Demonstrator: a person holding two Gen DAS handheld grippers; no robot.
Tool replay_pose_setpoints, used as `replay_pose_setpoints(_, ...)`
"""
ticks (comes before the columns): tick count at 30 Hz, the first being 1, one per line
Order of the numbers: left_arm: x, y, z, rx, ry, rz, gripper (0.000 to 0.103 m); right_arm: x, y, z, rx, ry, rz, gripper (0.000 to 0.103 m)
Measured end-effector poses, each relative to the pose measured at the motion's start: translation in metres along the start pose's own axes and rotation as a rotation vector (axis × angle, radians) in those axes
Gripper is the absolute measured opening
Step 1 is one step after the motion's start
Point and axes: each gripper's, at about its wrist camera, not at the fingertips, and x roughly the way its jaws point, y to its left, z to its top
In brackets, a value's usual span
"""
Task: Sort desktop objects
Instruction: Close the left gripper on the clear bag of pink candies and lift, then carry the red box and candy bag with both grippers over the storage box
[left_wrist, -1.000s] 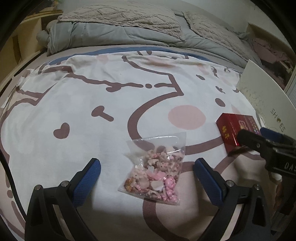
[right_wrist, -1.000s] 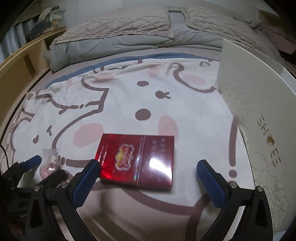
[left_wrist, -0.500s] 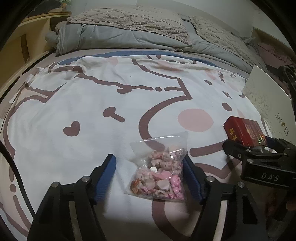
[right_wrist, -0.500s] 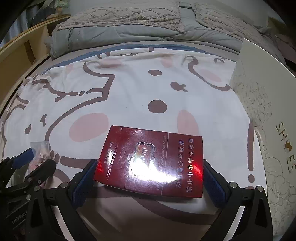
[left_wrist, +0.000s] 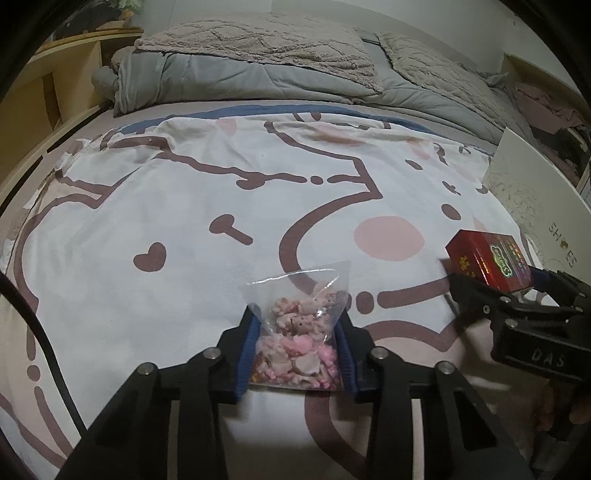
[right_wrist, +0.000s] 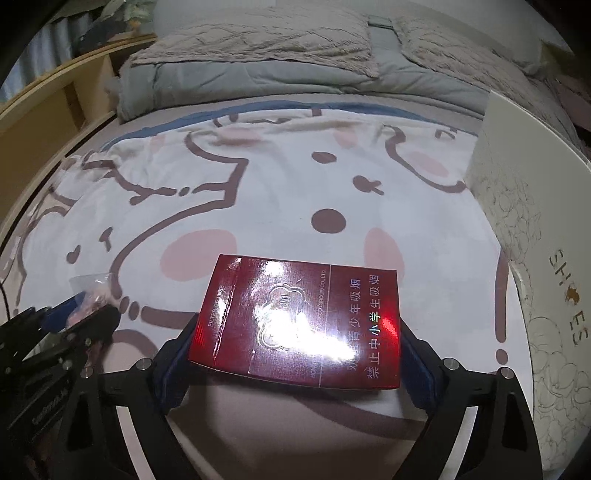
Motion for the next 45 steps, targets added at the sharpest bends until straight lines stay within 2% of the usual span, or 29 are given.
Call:
replay_pose_setpoints(6,-0.006,0.003,0.001,-0.003,0.000,-0.026,0.031,-0.009,-0.002,0.002,0.000,-0.016,0.005,0.093)
replay_pose_setpoints(12,-0.016,0.001,0.002,0.011,-0.011,-0.045,0.030,-0.023,-0.005,0.004,0.008,-0.040,0.019,0.093)
replay_pose_setpoints(18,-0.027,-0.002,0.003,0.012,-0.017,-0.034,0.030,-0.035,-0.005,0.004,0.008,-0.047,0.040,0.093)
replay_pose_setpoints(26,-0.052,-0.011,0.008,0.001,-0.051,-0.030,0.030,-0.057,-0.008,0.003,-0.006,-0.069,0.055,0.093)
replay_pose_setpoints(32,-0.073,-0.027,0.012,0.048,-0.081,-0.017,0.030,-0.080,-0.017,0.006,0.008,-0.098,0.060,0.093)
replay_pose_setpoints(45,-0.120,-0.054,0.031,0.048,-0.162,-0.017,0.030,-0.134,-0.038,0.019,0.008,-0.180,0.044,0.093)
